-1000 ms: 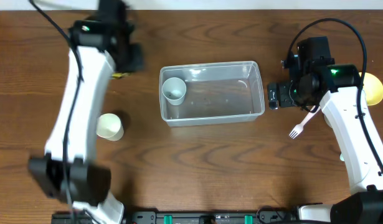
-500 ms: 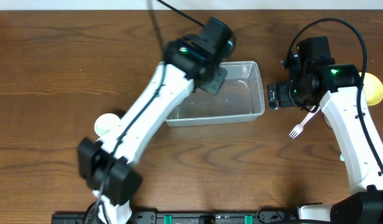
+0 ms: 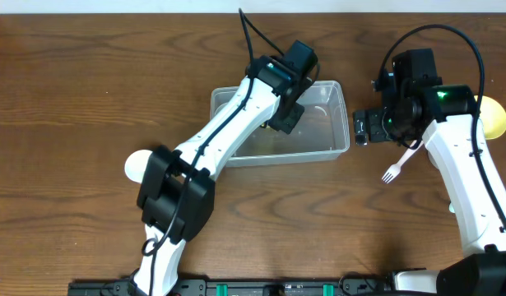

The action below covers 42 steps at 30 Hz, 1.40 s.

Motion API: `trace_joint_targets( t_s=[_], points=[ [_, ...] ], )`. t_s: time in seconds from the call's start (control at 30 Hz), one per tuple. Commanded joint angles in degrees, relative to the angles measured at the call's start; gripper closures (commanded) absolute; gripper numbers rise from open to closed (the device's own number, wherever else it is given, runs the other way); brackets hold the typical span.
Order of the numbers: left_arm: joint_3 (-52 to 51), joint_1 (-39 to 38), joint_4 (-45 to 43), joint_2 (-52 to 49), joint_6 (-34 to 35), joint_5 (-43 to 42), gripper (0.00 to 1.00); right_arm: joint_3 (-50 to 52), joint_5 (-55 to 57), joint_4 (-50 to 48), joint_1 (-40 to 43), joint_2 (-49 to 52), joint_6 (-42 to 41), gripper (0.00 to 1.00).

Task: Pack container
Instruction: 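Grasp the yellow cup and place it in the container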

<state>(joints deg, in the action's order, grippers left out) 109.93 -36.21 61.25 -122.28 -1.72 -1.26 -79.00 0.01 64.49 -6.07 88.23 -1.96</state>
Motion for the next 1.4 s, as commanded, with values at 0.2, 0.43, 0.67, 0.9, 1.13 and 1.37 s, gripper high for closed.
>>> trace_joint_targets(
  t_s=[0.2, 0.43, 0.67, 0.9, 1.13, 1.37],
  points=[
    [-0.31, 2.73, -1.4, -4.22, -2.64, 0.61, 0.94, -0.92, 0.63, 0.28, 0.11, 0.07, -0.59, 0.02],
    [-0.31, 2.99, -2.58, -4.33, -3.41, 0.61, 0.94, -0.92, 0.63, 0.5, 0.11, 0.07, -0.59, 0.01],
    [-0.31, 2.99, -2.69, -5.38, -3.43, 0.61, 0.94, -0.92, 0.63, 0.52, 0.11, 0.07, -0.59, 0.01],
    [-0.31, 2.97, -2.49, -6.34, -3.41, 0.57, 0.94, -0.92, 0.63, 0.72, 0.11, 0.07, -0.59, 0.01],
    [-0.33, 3.04, -0.59, -6.34, -3.45, 0.39, 0.94, -0.92, 0.63, 0.74, 0.11, 0.07, -0.59, 0.01],
    [-1.73, 3.04, -1.64, -6.34, -3.52, 0.37, 0.94, -0.92, 0.61, 1.11, 0.11, 0.07, -0.59, 0.01]
  ],
)
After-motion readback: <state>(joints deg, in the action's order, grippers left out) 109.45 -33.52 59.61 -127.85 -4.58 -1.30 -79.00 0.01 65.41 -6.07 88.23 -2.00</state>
